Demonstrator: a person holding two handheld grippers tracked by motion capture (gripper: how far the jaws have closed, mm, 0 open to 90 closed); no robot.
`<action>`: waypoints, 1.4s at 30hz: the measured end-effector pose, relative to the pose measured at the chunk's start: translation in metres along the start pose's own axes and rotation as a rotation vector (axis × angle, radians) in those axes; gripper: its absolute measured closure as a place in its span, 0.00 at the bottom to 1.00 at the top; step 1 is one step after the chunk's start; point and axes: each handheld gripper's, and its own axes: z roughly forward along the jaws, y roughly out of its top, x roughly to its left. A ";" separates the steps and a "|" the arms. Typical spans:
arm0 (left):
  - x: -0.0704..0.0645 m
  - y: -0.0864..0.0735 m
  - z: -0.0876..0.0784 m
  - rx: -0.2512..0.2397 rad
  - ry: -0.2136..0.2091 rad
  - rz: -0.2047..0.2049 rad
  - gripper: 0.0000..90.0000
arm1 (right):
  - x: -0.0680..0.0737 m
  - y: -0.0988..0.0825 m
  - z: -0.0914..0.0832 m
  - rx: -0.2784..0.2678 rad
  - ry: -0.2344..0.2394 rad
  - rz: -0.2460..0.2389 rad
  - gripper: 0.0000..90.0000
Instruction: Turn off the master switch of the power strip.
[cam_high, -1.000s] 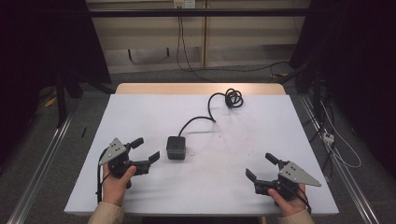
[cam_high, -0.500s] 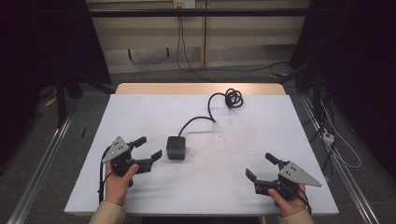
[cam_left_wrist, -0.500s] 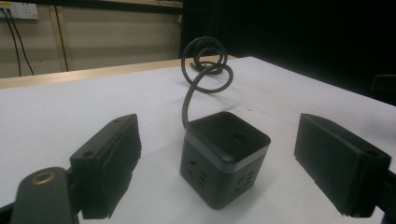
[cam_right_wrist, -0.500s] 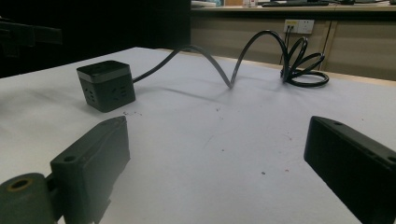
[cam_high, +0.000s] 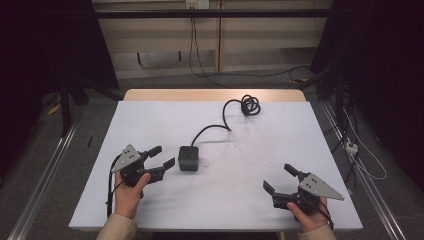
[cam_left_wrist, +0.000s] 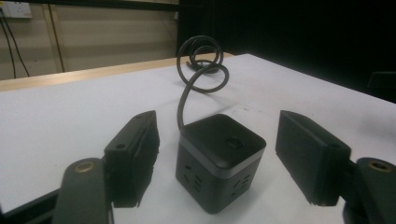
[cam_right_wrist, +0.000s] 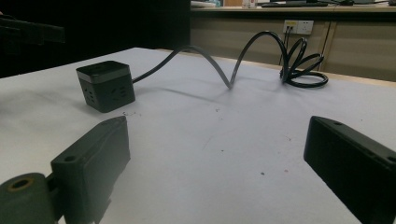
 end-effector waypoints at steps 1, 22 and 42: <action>0.000 0.000 0.000 0.008 -0.002 0.005 0.37 | 0.000 0.000 0.000 0.001 -0.001 -0.001 0.07; 0.000 0.005 0.008 0.038 -0.022 -0.017 0.58 | 0.000 0.000 0.000 0.001 0.001 -0.005 0.08; -0.002 0.008 0.019 0.068 -0.065 -0.028 0.72 | 0.000 0.000 -0.001 0.003 0.000 -0.005 0.08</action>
